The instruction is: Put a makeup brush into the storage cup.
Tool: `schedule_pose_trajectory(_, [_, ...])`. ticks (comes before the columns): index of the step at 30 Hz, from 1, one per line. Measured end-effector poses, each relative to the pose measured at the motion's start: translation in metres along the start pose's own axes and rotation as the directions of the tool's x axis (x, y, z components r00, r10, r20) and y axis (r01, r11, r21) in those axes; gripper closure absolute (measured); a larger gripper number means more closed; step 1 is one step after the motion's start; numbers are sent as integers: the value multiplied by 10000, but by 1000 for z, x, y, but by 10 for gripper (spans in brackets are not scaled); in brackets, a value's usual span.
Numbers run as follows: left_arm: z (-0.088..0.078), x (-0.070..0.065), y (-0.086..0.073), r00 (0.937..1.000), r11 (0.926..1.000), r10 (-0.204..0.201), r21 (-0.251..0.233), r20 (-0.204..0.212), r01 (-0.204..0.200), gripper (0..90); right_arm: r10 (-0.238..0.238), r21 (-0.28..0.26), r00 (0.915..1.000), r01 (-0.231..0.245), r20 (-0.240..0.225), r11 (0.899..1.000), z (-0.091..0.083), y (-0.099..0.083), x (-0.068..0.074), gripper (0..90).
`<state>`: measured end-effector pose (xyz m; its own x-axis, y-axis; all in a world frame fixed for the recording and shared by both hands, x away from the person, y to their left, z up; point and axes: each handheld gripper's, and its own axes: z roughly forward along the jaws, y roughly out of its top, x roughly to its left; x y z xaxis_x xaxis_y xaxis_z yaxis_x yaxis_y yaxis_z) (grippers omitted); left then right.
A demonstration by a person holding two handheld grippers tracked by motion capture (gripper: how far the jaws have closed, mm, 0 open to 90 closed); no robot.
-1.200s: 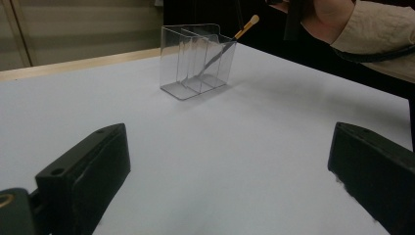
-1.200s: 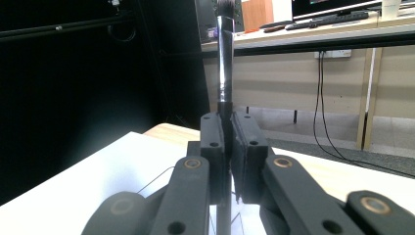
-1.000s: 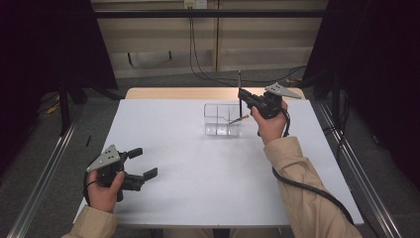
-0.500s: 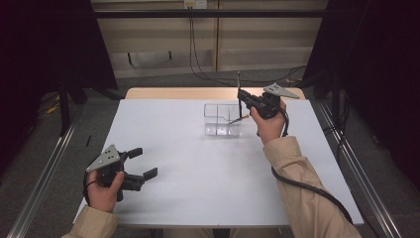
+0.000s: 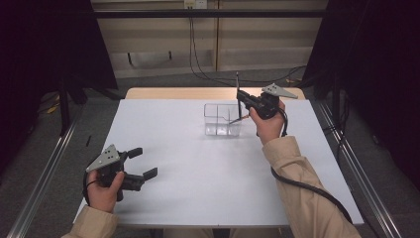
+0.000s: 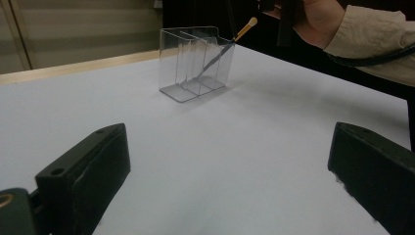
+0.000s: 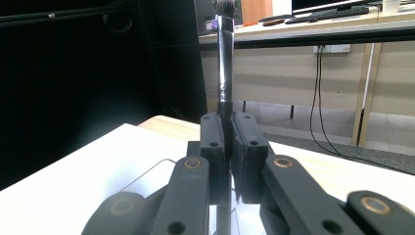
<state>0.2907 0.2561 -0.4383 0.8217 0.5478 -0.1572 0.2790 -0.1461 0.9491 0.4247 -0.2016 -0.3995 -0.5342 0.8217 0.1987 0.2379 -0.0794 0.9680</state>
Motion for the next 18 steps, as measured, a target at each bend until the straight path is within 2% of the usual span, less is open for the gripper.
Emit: schedule_pose_trajectory(18, [0,1,-1,10000,10000,-77,-14,10,77,21,-36,2,10000,36,-2,10000,5,0,-2,840])
